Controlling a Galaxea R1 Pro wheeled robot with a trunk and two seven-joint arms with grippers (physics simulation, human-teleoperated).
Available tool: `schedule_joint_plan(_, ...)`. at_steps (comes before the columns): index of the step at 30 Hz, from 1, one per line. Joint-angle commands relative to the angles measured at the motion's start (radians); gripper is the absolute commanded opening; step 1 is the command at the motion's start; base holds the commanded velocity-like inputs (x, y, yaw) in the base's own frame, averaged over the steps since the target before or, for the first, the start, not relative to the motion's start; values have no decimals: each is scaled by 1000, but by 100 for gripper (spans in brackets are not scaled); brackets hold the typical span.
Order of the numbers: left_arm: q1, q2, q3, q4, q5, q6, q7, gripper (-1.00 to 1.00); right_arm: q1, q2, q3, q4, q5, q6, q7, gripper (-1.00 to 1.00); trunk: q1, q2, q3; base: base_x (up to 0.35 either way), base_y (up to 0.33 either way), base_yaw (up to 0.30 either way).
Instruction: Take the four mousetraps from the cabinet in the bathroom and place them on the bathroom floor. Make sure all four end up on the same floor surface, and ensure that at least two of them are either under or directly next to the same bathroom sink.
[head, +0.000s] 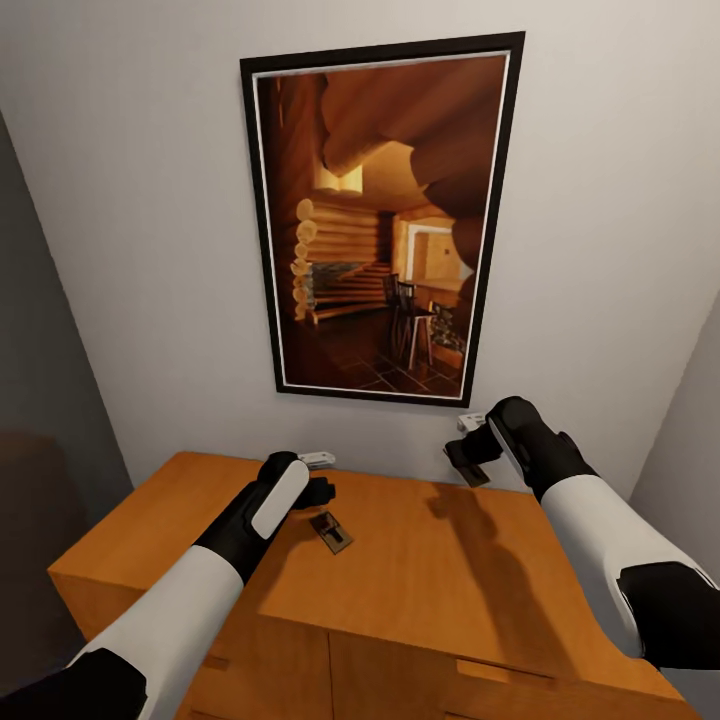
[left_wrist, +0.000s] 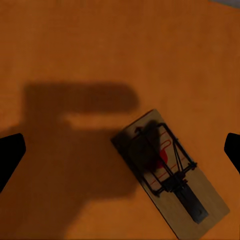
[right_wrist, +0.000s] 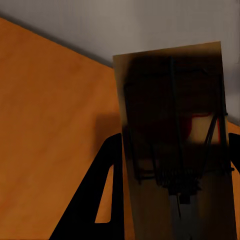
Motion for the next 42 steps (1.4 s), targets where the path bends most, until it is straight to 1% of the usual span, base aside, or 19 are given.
schedule_joint_plan(1, -1, 0, -2, 0, 10, 1, 11, 100, -1, -1, 4, -1, 9, 2, 10, -100, 0, -1, -2, 10, 0, 0)
schedule_joint_plan(6, -1, -11, -4, 8, 17, -1, 11, 100, -1, -1, 4, 0, 9, 2, 10, -100, 0, -1, -2, 3, 0, 0)
schedule_joint_plan(8, -1, -23, -4, 12, 17, -2, 12, 100, -1, -1, 4, 0, 9, 2, 10, -100, 0, -1, -2, 1, 0, 0)
schedule_joint_plan(9, -1, -33, -4, 16, 16, -6, 12, 100, -1, -1, 4, 0, 9, 2, 10, -100, 0, -1, -2, 0, 0, 0)
schedule_joint_plan(11, -1, -48, -5, 31, 16, -36, 14, 100, -1, -1, 4, 1, 9, 2, 10, -100, 0, -1, -2, 0, 0, 0)
schedule_joint_plan(12, -1, -52, -6, 43, 19, -61, 15, 100, -1, -1, 4, 1, 9, 2, 10, -100, 0, -1, -2, 0, 0, 0)
schedule_joint_plan(15, -1, -52, -8, 74, 25, -114, 31, 100, -1, -1, 4, 2, 9, 2, 10, -100, 0, -1, -2, 0, 0, 0)
schedule_joint_plan(19, -1, -52, -9, 104, 30, -183, 95, 100, -1, -1, 4, 3, 9, 2, 10, -100, 0, -1, -2, 0, 0, 0)
schedule_joint_plan(21, -1, -52, -8, 106, 36, -198, 116, 100, -1, -1, 4, 3, 9, 2, 10, -100, 0, -1, -2, 0, 0, 0)
schedule_joint_plan(28, -1, -52, -8, 109, 73, -213, 150, 100, -1, -2, 4, 3, 8, 2, 10, -100, 0, -1, -2, 0, 0, 0)
schedule_joint_plan(36, -1, -52, -8, 101, 79, -215, 163, 100, -1, -3, 4, 5, 7, 2, 10, -100, 0, -1, -2, 0, 0, 0)
schedule_joint_plan(42, -1, -52, -8, 98, 97, -213, 162, 100, -1, -3, 3, 5, 7, 2, 10, -100, 0, -1, -2, 0, 0, 0)
